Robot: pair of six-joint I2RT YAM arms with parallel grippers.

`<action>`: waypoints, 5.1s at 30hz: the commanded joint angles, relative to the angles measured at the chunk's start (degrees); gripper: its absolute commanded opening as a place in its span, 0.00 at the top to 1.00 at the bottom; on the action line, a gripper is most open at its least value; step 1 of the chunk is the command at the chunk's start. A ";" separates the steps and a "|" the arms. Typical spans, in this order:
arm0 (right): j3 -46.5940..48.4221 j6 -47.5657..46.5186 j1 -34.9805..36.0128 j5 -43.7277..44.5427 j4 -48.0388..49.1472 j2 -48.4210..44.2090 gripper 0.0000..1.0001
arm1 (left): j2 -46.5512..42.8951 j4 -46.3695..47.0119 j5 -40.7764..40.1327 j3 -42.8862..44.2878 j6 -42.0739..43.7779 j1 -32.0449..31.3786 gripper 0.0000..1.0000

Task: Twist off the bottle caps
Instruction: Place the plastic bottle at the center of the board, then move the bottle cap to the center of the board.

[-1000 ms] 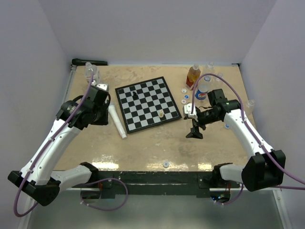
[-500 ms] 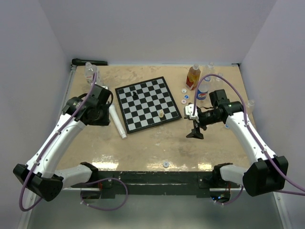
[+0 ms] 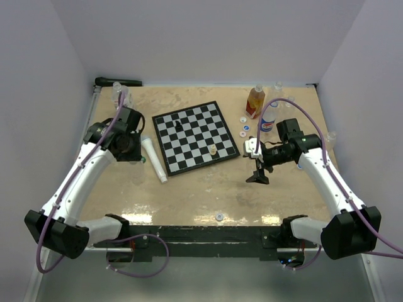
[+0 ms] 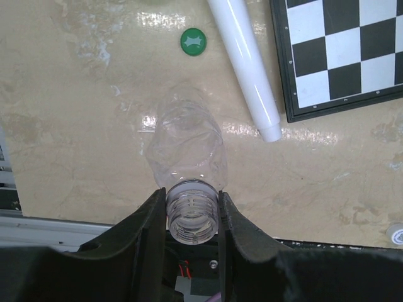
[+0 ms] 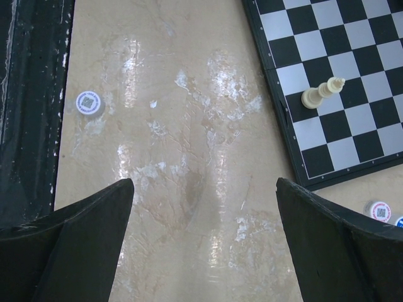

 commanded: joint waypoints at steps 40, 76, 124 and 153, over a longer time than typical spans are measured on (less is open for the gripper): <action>-0.38 -1.17 0.25 -1.23 -0.55 -0.09 0.02 | 0.01 2.45 -1.16 3.68 4.18 7.17 0.44; -2.05 6.74 -1.24 2.11 6.84 1.49 0.02 | 9.23 38.37 15.27 -14.24 -5.38 -39.23 0.35; -1.79 5.51 -2.92 2.11 5.78 1.94 0.02 | 38.68 31.55 11.32 -3.52 -18.58 -51.98 0.73; -1.79 4.81 -3.18 1.93 5.17 1.94 0.02 | 15.82 17.83 -9.94 -21.02 -11.11 -24.04 0.68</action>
